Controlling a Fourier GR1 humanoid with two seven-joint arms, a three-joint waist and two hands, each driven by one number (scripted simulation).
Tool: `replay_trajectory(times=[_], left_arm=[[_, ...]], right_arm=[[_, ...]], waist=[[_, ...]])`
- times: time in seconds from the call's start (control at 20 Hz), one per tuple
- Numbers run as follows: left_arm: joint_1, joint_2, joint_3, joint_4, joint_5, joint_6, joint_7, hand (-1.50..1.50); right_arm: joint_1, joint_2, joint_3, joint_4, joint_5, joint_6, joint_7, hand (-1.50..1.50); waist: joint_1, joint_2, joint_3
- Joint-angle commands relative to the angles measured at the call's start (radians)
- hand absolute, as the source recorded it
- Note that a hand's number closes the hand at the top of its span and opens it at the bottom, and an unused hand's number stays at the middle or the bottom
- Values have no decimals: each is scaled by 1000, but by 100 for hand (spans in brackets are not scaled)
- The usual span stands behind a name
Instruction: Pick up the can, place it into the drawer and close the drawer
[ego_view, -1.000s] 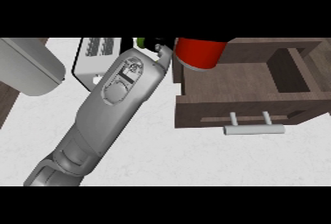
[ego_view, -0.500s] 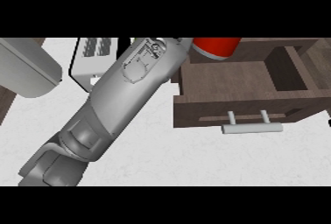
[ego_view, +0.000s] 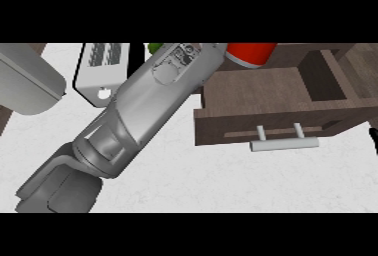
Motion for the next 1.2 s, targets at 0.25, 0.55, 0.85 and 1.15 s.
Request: replay_trajectory(times=[0.25, 0.55, 0.85, 1.15], left_arm=[[-5, 0, -117, 84, 78, 56, -85, 150], [-9, 0, -167, 142, 107, 76, -128, 150], [57, 0, -227, 156, 140, 69, -184, 150], [41, 0, -271, 178, 161, 141, -162, -150]], right_arm=[[-47, 15, 33, 42, 49, -27, 0, -150], [-104, -20, 12, 70, 9, -8, 2, -150], [-81, -19, 18, 11, 23, -18, 33, -150], [-117, -44, 6, 27, 4, -4, 34, -150]], waist=[[-12, 4, 0], [-33, 11, 1], [-49, 14, 0], [-68, 18, 1]])
